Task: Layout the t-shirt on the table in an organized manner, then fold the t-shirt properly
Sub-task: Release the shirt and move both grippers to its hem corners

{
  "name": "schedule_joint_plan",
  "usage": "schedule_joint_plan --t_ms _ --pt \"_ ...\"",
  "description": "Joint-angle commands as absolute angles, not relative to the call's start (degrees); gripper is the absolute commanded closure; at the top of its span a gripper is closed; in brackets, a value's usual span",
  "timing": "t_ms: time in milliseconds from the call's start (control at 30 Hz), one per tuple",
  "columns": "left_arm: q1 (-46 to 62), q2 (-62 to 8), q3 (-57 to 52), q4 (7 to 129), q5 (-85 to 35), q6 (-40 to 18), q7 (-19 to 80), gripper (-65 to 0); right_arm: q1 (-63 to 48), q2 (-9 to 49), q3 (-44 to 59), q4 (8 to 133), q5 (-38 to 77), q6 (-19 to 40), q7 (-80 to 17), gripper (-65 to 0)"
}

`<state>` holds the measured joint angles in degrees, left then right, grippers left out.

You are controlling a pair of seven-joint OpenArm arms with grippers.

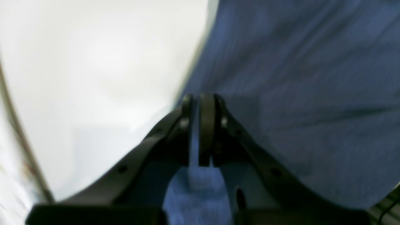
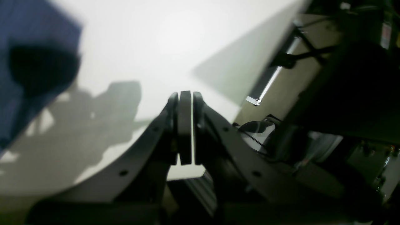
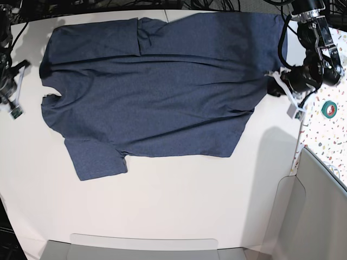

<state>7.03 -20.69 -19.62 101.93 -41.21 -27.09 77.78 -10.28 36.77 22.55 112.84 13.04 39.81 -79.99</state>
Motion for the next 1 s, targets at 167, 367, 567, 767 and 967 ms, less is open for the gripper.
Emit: schedule_joint_plan --t_ms 167,367,567,767,967 --pt "-0.5 -19.3 -20.2 102.8 -41.6 -27.2 77.3 -5.9 -1.1 32.4 27.1 113.7 12.1 40.0 -80.0 0.0" --pt "-8.6 -14.7 -19.4 98.4 -41.3 -27.1 77.3 -5.8 9.8 20.4 24.8 108.9 12.0 40.0 -80.0 0.0" --pt "-12.7 -13.5 -19.4 87.3 -41.5 -27.1 77.3 -5.7 18.8 15.1 16.6 94.1 11.9 40.0 -74.4 0.0" --pt "-12.3 -13.5 -19.4 86.1 -41.5 -27.2 77.1 -5.7 28.4 14.9 10.7 80.4 11.9 40.0 -65.7 0.0" --pt "-11.2 -13.6 -19.4 86.1 -41.5 -27.2 77.2 -5.7 36.5 13.7 10.1 59.6 11.9 40.0 -56.8 0.0"
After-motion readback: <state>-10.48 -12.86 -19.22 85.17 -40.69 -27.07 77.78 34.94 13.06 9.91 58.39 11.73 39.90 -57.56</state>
